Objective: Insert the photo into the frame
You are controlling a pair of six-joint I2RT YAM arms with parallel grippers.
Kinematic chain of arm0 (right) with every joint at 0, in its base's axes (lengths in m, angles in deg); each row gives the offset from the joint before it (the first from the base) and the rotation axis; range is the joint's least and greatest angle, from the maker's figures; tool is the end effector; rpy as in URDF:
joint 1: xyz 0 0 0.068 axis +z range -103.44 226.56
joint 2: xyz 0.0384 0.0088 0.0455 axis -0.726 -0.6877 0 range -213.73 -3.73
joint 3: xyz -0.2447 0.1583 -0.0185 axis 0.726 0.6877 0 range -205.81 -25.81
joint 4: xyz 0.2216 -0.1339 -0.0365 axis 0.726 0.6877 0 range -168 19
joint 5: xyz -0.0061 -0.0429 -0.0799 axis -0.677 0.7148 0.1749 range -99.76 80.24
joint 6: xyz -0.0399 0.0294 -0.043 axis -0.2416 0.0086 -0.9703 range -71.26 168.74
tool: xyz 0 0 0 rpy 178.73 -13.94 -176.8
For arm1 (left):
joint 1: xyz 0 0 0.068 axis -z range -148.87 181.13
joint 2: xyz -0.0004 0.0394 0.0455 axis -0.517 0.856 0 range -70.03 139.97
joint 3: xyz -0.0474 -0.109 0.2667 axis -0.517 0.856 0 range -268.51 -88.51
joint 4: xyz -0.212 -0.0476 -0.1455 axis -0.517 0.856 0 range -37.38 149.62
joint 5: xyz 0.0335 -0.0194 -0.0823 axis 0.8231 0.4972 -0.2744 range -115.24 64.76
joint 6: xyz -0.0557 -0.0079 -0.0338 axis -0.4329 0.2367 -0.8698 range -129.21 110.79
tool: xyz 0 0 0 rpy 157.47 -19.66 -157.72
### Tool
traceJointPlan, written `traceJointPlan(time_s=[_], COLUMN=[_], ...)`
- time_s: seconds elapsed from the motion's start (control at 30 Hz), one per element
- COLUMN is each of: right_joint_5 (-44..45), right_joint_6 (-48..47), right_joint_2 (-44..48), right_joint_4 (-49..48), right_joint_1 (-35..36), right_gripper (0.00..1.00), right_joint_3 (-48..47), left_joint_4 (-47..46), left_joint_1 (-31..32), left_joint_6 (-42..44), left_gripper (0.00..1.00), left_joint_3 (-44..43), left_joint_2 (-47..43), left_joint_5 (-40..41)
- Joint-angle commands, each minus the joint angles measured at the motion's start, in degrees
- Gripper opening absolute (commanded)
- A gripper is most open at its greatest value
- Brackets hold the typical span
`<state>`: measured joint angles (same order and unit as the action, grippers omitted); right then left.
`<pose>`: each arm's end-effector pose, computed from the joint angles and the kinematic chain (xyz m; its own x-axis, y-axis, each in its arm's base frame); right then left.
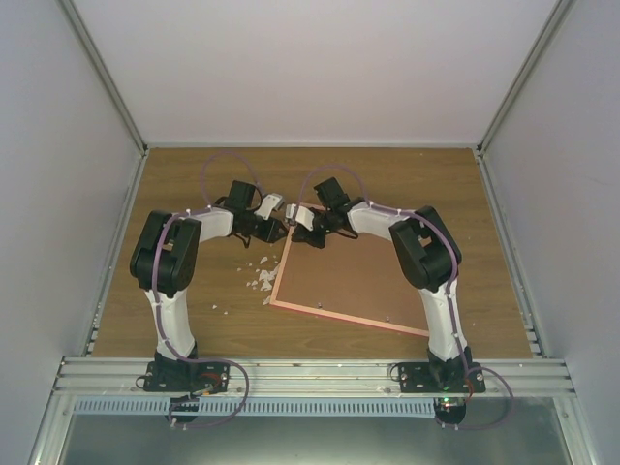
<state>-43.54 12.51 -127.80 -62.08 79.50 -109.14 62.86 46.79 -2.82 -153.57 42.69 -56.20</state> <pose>0.3771 0.2786 0.1366 -0.1468 -0.6805 -0.7179 -0.9859 0.1600 0.0499 0.3798 -0.1340 0.1343 -0.7555 0.3109 -0.5767 0.5824 0.7218 -0.3739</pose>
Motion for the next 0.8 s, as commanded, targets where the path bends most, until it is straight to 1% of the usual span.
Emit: traceJointPlan(time_s=[0.0, 0.1, 0.17, 0.23, 0.37, 0.43, 0.57, 0.7, 0.77], right_joint_5=[-2.89, -4.75, -5.84, -7.00, -7.88, -7.74, -6.20, -4.16, -2.86], right_joint_6=[1.43, 1.37, 2.19, 3.49, 3.78, 3.46, 3.23, 4.02, 4.45], right_joint_2=[-0.08, 2.37, 5.06, 7.98, 13.78, 15.97, 19.84, 23.10, 24.46], right_joint_4=[2.96, 7.78, 9.57, 11.44, 17.68, 21.59, 29.52, 33.89, 35.53], right_joint_1=[0.23, -1.43, -2.90, -4.82, -11.07, -15.36, -25.11, -34.67, -38.23], right_gripper=[0.18, 0.30, 0.35, 0.38, 0.44, 0.46, 0.49, 0.55, 0.58], right_joint_3=[-5.12, -8.17, -8.44, -7.78, -4.90, -2.66, 2.84, 7.48, 9.35], left_joint_4=[3.64, 3.09, 2.52, 2.75, 4.71, 5.76, 5.63, 5.39, 4.50], left_joint_1=[0.30, -2.28, -4.02, -4.37, -1.40, 0.46, 4.30, 6.52, 6.70], left_joint_6=[-1.28, -0.29, 0.18, 2.84, 10.65, 12.74, 13.54, 11.76, 10.47], left_gripper=[0.40, 0.43, 0.44, 0.46, 0.49, 0.51, 0.54, 0.62, 0.65], left_joint_3=[2.40, 1.63, 0.67, -0.62, -2.87, -4.22, -6.03, -7.38, -7.54], left_joint_2=[-1.12, -3.26, -4.38, -5.61, -6.71, -6.16, -4.23, -1.75, -1.15], left_joint_5=[-3.14, -1.58, -0.84, -0.36, 1.56, 3.46, 8.24, 11.70, 12.96])
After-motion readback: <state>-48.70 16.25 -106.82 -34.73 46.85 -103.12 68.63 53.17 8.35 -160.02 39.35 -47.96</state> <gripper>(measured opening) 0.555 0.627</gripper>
